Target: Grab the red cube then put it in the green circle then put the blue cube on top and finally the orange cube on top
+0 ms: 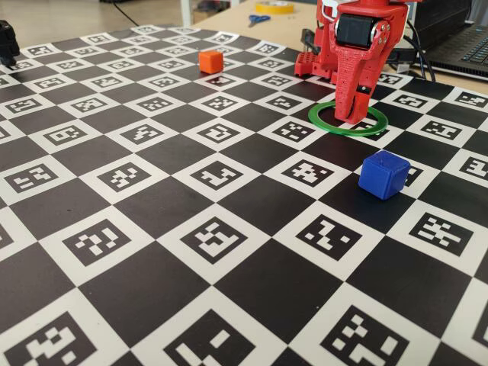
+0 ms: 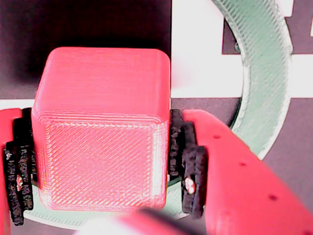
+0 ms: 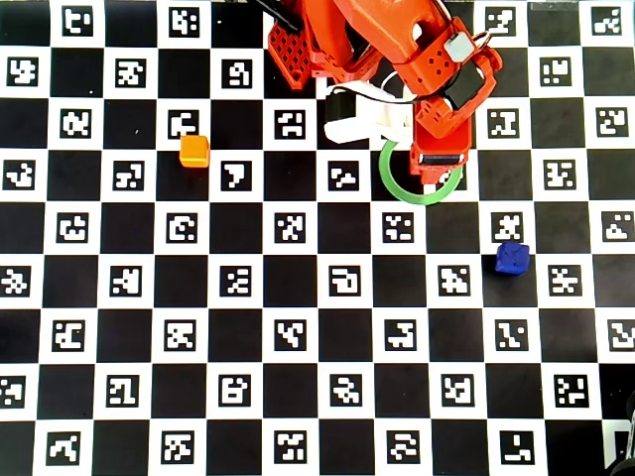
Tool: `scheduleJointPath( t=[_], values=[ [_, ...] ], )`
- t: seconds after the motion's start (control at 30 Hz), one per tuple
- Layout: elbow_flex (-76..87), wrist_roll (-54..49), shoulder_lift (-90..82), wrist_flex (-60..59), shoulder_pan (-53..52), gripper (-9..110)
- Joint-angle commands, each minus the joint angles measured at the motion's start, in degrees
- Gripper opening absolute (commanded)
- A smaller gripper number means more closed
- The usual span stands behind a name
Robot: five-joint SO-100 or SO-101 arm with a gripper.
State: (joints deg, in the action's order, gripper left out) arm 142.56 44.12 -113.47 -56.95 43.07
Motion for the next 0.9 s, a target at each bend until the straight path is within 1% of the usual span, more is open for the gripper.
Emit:
scheduleJointPath(
  t=[0.0, 0.2, 0.37, 0.7, 0.87],
  values=[
    [-1.2, 0.4, -0.5, -1.2, -0.4, 25],
    [-1.5, 1.1, -1.0, -2.4, -0.4, 34],
    [-2.0, 1.4, -1.0, -3.2, -0.6, 39],
    [-2.6, 1.1, -1.9, -3.8, -1.3, 40],
    [-4.7, 0.4, -1.9, -6.1, -2.7, 40]
  ],
)
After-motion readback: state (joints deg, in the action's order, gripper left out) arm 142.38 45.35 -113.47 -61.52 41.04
